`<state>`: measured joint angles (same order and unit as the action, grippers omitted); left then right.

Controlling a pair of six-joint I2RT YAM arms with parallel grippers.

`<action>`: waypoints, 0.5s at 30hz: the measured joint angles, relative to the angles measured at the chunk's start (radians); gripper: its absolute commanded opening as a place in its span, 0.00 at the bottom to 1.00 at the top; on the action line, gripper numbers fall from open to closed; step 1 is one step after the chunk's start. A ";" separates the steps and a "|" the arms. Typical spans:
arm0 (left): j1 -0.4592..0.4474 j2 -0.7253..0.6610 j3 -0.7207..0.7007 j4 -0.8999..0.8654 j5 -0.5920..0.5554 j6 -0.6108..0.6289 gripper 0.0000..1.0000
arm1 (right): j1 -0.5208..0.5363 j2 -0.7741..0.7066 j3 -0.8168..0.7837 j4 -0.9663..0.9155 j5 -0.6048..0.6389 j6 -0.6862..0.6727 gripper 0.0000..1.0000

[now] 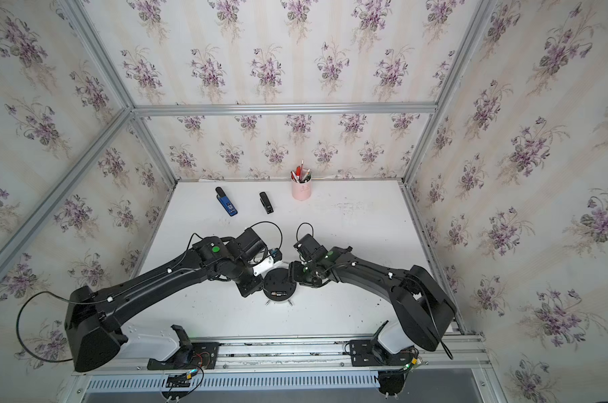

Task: Remove the battery from the alarm
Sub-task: Release the battery from the alarm.

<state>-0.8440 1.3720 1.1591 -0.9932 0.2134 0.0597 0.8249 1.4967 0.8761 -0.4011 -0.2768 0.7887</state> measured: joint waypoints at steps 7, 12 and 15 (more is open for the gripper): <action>0.000 0.002 -0.006 0.011 0.000 0.002 0.00 | 0.013 -0.012 -0.037 0.000 0.000 -0.001 0.47; 0.000 0.002 -0.008 0.015 0.000 0.003 0.00 | 0.018 -0.013 -0.063 0.016 -0.005 0.022 0.41; 0.000 0.002 -0.011 0.017 0.000 0.004 0.00 | 0.019 -0.017 -0.076 0.050 -0.013 0.032 0.39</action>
<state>-0.8436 1.3739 1.1481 -0.9764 0.2131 0.0635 0.8444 1.4799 0.7998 -0.3515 -0.2893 0.8211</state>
